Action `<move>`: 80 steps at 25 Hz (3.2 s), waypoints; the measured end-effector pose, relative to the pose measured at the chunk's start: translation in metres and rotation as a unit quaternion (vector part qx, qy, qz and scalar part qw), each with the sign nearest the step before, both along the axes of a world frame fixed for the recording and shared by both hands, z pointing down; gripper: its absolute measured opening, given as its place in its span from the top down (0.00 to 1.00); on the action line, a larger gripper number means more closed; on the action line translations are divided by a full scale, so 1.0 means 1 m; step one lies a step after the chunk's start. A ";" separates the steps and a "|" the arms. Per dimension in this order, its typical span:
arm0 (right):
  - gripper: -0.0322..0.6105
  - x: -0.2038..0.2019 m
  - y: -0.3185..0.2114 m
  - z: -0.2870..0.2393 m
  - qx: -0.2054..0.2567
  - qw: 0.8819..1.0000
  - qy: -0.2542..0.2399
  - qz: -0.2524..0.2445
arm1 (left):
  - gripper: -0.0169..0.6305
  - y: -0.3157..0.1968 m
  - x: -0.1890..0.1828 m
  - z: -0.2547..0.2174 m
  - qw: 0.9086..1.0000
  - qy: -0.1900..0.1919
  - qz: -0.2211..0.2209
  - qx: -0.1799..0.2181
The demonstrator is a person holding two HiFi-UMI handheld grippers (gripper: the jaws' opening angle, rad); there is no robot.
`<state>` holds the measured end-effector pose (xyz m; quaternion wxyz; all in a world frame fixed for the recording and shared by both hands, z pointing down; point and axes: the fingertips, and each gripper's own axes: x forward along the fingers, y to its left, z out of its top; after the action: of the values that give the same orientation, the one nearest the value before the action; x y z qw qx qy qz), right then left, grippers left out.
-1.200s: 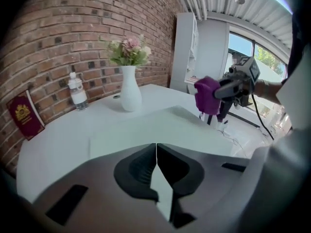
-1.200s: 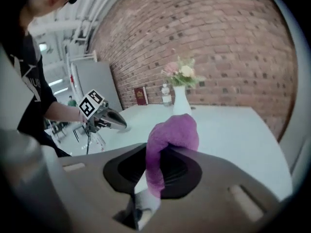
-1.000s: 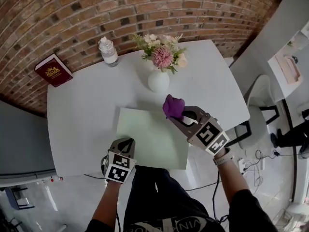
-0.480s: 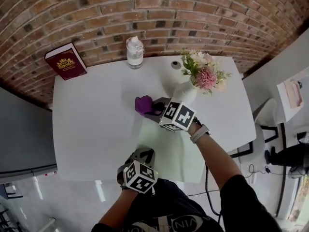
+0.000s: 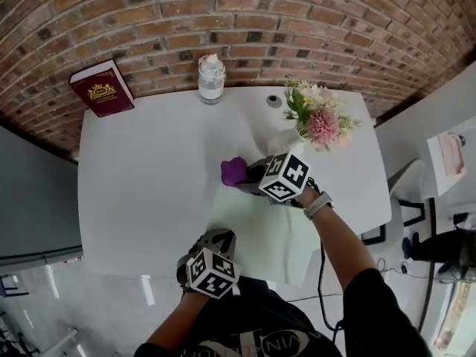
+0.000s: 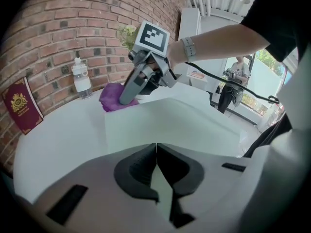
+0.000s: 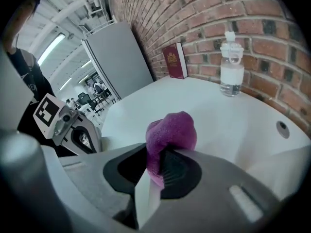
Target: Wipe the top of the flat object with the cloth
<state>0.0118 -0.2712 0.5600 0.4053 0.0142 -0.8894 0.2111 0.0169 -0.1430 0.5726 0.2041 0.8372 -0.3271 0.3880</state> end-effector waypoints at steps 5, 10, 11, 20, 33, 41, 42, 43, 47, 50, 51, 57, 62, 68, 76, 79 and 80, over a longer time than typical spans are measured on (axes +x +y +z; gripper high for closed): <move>0.86 0.042 0.010 0.000 -0.026 0.999 0.026 0.005 | 0.95 -0.001 0.000 0.000 1.000 -0.003 -0.023 -0.002; 0.86 0.091 0.024 -0.001 -0.035 0.998 0.042 0.020 | 0.95 -0.002 -0.001 0.001 0.999 -0.014 -0.041 0.006; 0.86 0.101 0.027 -0.001 -0.034 0.998 0.044 0.024 | 0.95 -0.002 -0.001 0.001 0.999 -0.017 -0.045 0.007; 0.86 0.185 0.050 -0.003 -0.029 0.995 0.063 0.065 | 0.95 -0.003 -0.001 0.001 0.996 -0.028 -0.080 0.012; 0.86 0.255 0.080 -0.004 -0.005 0.990 0.091 0.107 | 0.95 -0.005 0.001 0.001 0.993 -0.036 -0.111 0.022; 0.86 0.276 0.077 -0.032 0.106 0.980 0.118 0.116 | 0.95 -0.004 -0.019 -0.029 0.966 0.053 -0.236 0.092; 0.86 0.270 0.075 -0.038 0.120 0.980 0.107 0.117 | 0.95 0.000 -0.023 -0.036 0.957 0.070 -0.264 0.100; 0.86 0.263 0.075 -0.043 0.133 0.980 0.096 0.116 | 0.95 0.005 -0.028 -0.042 0.948 0.084 -0.289 0.106; 0.86 0.233 0.077 -0.053 0.168 0.979 0.066 0.094 | 0.60 0.038 -0.036 -0.056 0.917 0.120 -0.366 0.107; 0.86 0.211 0.079 -0.054 0.185 0.978 0.053 0.075 | 0.56 0.067 -0.044 -0.054 0.881 0.160 -0.435 0.090; 0.86 0.205 0.080 -0.054 0.190 0.978 0.050 0.070 | 0.54 0.077 -0.045 -0.047 0.867 0.179 -0.459 0.072; 0.86 0.173 0.088 -0.050 0.185 0.981 0.034 0.038 | 0.48 0.118 -0.026 0.017 0.765 0.326 -0.550 -0.076; 0.86 0.165 0.095 -0.041 0.180 0.982 0.045 0.037 | 0.47 0.109 0.001 0.035 0.694 0.459 -0.540 -0.125; 0.86 0.163 0.100 -0.038 0.164 0.984 0.036 0.062 | 0.47 0.109 0.005 0.039 0.666 0.495 -0.540 -0.143; 0.86 0.169 0.109 -0.034 0.159 0.984 0.022 0.077 | 0.47 0.105 0.070 0.041 0.662 0.554 -0.473 -0.176; 0.86 0.172 0.112 -0.034 0.159 0.984 0.019 0.076 | 0.47 0.099 0.079 0.042 0.638 0.587 -0.462 -0.187; 0.86 0.173 0.114 -0.033 0.158 0.984 0.018 0.077 | 0.47 0.099 0.080 0.042 0.631 0.595 -0.459 -0.190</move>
<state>0.1845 -0.1574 0.5266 0.3964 0.1501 -0.9004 0.0981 0.0973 -0.0443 0.6144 0.6607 0.5705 -0.3959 -0.2850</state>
